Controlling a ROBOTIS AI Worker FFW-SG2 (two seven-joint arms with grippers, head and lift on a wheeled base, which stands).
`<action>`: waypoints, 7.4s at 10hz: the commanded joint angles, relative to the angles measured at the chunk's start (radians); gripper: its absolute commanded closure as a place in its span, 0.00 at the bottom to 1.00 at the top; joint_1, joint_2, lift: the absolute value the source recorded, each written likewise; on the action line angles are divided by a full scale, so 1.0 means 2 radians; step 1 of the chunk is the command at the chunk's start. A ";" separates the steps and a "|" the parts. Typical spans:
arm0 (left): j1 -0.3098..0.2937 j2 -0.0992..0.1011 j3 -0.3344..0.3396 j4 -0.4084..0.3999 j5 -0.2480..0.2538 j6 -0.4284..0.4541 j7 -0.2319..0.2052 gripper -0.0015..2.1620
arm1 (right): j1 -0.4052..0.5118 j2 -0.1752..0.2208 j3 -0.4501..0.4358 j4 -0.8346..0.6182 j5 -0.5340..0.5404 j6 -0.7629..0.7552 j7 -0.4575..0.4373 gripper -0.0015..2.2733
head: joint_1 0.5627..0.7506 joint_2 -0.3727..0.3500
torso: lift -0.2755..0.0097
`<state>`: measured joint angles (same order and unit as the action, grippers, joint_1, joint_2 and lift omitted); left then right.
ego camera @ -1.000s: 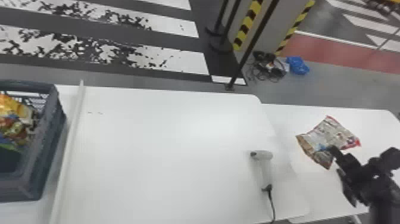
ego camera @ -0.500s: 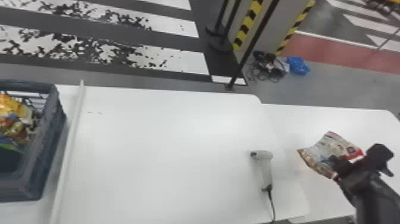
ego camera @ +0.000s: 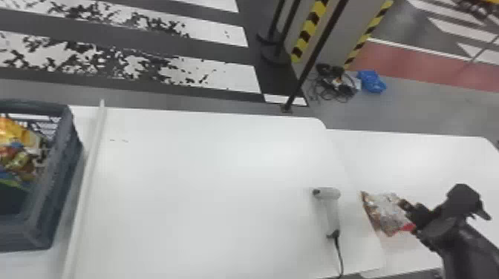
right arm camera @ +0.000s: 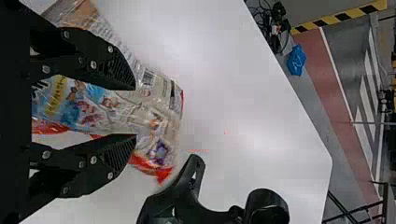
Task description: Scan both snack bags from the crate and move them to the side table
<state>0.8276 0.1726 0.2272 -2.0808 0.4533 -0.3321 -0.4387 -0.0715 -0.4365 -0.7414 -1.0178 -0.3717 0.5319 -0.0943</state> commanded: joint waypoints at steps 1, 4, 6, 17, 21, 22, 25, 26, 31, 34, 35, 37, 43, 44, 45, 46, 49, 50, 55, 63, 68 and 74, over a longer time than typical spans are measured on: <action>-0.001 -0.001 -0.001 -0.002 0.000 0.000 0.000 0.03 | 0.040 0.020 -0.001 -0.066 -0.009 0.010 0.000 0.02 | 0.70 0.03 | 0.86; -0.003 0.001 0.001 0.000 0.007 0.003 0.002 0.03 | 0.140 0.099 0.014 -0.268 -0.059 0.077 0.010 0.02 | 0.70 0.03 | 0.86; -0.007 0.003 0.005 0.000 0.013 0.009 0.005 0.03 | 0.199 0.139 0.063 -0.372 -0.070 0.079 0.011 0.03 | 0.70 0.03 | 0.86; -0.023 -0.008 -0.021 -0.008 0.010 0.048 0.071 0.03 | 0.367 0.219 0.325 -0.538 0.115 -0.277 0.078 0.03 | 0.70 0.52 | 0.86; -0.031 -0.010 -0.016 -0.030 -0.013 0.149 0.103 0.03 | 0.380 0.219 0.325 -0.541 0.117 -0.311 0.075 0.03 | 0.70 0.57 | 0.86; -0.036 -0.010 -0.011 -0.043 -0.033 0.201 0.119 0.03 | 0.380 0.219 0.325 -0.541 0.121 -0.311 0.071 0.03 | 0.70 0.56 | 0.86; -0.063 -0.009 0.029 -0.073 -0.025 0.315 0.128 0.03 | 0.384 0.219 0.325 -0.542 0.118 -0.312 0.072 0.03 | 0.70 0.58 | 0.86; -0.079 -0.009 0.042 -0.073 -0.012 0.348 0.129 0.03 | 0.385 0.219 0.327 -0.542 0.117 -0.312 0.073 0.03 | 0.70 0.60 | 0.86; -0.156 -0.010 0.074 -0.042 0.015 0.431 0.143 0.03 | 0.385 0.219 0.332 -0.542 0.117 -0.320 0.078 0.03 | 0.70 0.69 | 0.86; -0.214 -0.028 0.065 0.007 0.028 0.449 0.164 0.03 | 0.387 0.219 0.332 -0.542 0.120 -0.318 0.085 0.03 | 0.70 0.71 | 0.86; -0.234 -0.028 0.063 0.026 0.028 0.453 0.165 0.03 | 0.388 0.219 0.332 -0.542 0.120 -0.318 0.086 0.03 | 0.70 0.71 | 0.86; -0.273 -0.028 0.063 0.062 0.039 0.485 0.172 0.03 | 0.389 0.219 0.331 -0.541 0.115 -0.311 0.090 0.03 | 0.70 0.71 | 0.86; -0.280 -0.069 0.031 0.066 0.064 0.491 0.239 0.03 | 0.385 0.219 0.332 -0.540 0.114 -0.308 0.092 0.03 | 0.70 0.63 | 0.86; -0.281 -0.070 0.031 0.066 0.062 0.491 0.243 0.03 | 0.385 0.219 0.332 -0.539 0.114 -0.306 0.092 0.03 | 0.70 0.63 | 0.86; -0.282 -0.072 0.028 0.065 0.052 0.491 0.245 0.03 | 0.385 0.219 0.332 -0.538 0.112 -0.303 0.092 0.03 | 0.70 0.63 | 0.86; -0.282 -0.071 0.025 0.063 0.028 0.489 0.253 0.03 | 0.385 0.219 0.332 -0.537 0.111 -0.302 0.092 0.03 | 0.70 0.62 | 0.86; -0.282 -0.061 0.024 0.054 0.002 0.491 0.257 0.03 | 0.386 0.219 0.332 -0.537 0.105 -0.302 0.092 0.03 | 0.70 0.65 | 0.86; -0.282 -0.060 0.023 0.053 -0.007 0.489 0.263 0.03 | 0.387 0.219 0.334 -0.538 0.105 -0.302 0.092 0.03 | 0.70 0.66 | 0.86; -0.286 -0.053 0.021 0.053 -0.013 0.489 0.266 0.03 | 0.391 0.219 0.338 -0.539 0.105 -0.302 0.092 0.03 | 0.70 0.70 | 0.86; -0.312 -0.066 -0.017 0.092 -0.033 0.489 0.311 0.03 | 0.396 0.219 0.338 -0.542 0.100 -0.302 0.092 0.03 | 0.70 0.65 | 0.86; -0.308 -0.065 0.002 0.099 -0.004 0.488 0.329 0.03 | 0.395 0.219 0.339 -0.541 0.100 -0.302 0.092 0.02 | 0.70 0.68 | 0.86; -0.334 -0.066 0.004 0.134 0.004 0.488 0.343 0.03 | 0.399 0.219 0.340 -0.543 0.086 -0.303 0.099 0.02 | 0.70 0.70 | 0.86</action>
<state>0.1640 0.0399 0.2347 -1.8193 0.4605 0.6410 0.2467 0.7255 0.0000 -0.0625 -2.1046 -0.1994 -0.0734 0.1029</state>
